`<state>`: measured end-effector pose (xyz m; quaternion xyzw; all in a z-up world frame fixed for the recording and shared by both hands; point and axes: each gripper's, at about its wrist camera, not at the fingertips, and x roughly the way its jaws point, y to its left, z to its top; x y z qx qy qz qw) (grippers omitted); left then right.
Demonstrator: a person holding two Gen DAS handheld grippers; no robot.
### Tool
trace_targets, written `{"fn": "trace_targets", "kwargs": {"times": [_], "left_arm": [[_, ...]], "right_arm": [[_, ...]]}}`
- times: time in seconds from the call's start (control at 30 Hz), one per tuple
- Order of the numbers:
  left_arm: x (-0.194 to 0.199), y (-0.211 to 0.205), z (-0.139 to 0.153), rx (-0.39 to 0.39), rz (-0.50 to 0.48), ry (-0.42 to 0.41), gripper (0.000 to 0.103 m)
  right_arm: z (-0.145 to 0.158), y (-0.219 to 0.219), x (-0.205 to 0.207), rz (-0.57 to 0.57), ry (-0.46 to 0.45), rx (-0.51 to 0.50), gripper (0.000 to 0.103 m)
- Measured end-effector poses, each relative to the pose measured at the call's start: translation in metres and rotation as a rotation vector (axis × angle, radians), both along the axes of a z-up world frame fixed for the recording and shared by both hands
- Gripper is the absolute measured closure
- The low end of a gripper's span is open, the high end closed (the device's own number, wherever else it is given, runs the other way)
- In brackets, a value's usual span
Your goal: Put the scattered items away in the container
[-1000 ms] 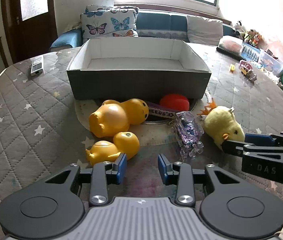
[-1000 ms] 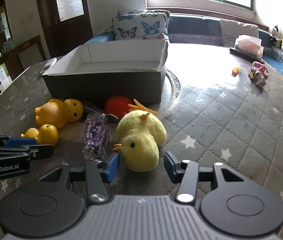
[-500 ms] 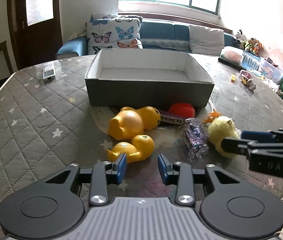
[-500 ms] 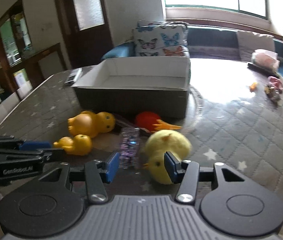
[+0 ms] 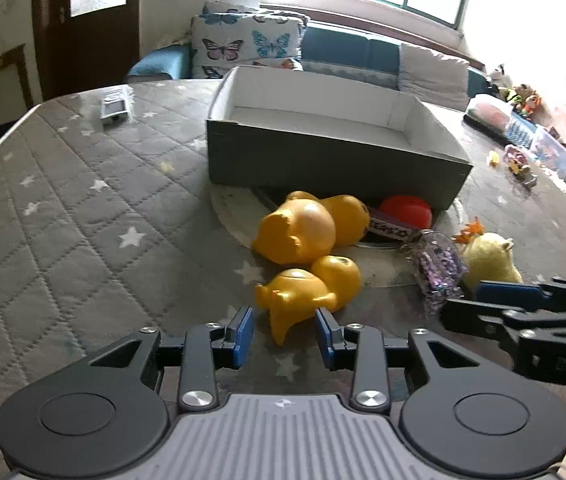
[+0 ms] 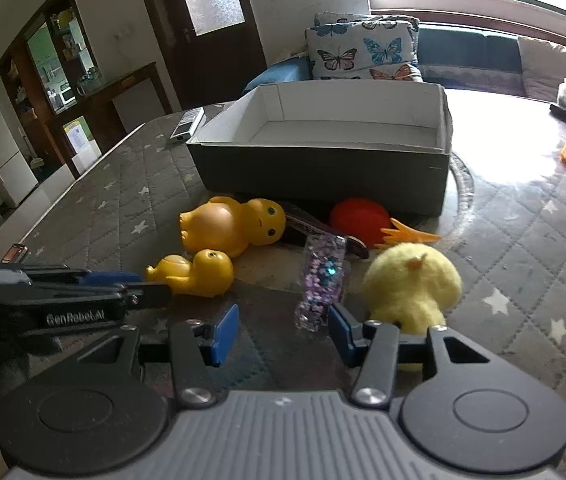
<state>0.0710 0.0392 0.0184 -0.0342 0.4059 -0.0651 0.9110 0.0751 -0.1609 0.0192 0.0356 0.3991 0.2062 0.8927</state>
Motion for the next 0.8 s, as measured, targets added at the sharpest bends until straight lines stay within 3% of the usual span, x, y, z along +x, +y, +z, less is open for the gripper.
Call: {"fn": "trace_targets", "kwargs": {"times": [0.47, 0.63, 0.8], "left_arm": [[0.009, 0.005, -0.011, 0.021, -0.053, 0.001, 0.066], [0.014, 0.011, -0.017, 0.012, -0.057, 0.011, 0.066], [0.018, 0.019, -0.019, -0.009, -0.071, 0.01, 0.066]], "right_arm": [[-0.004, 0.034, 0.039, 0.09, 0.083, 0.085, 0.053], [-0.001, 0.04, 0.044, 0.148, 0.059, -0.004, 0.053], [-0.005, 0.046, 0.05, 0.195, 0.063, -0.023, 0.053]]}}
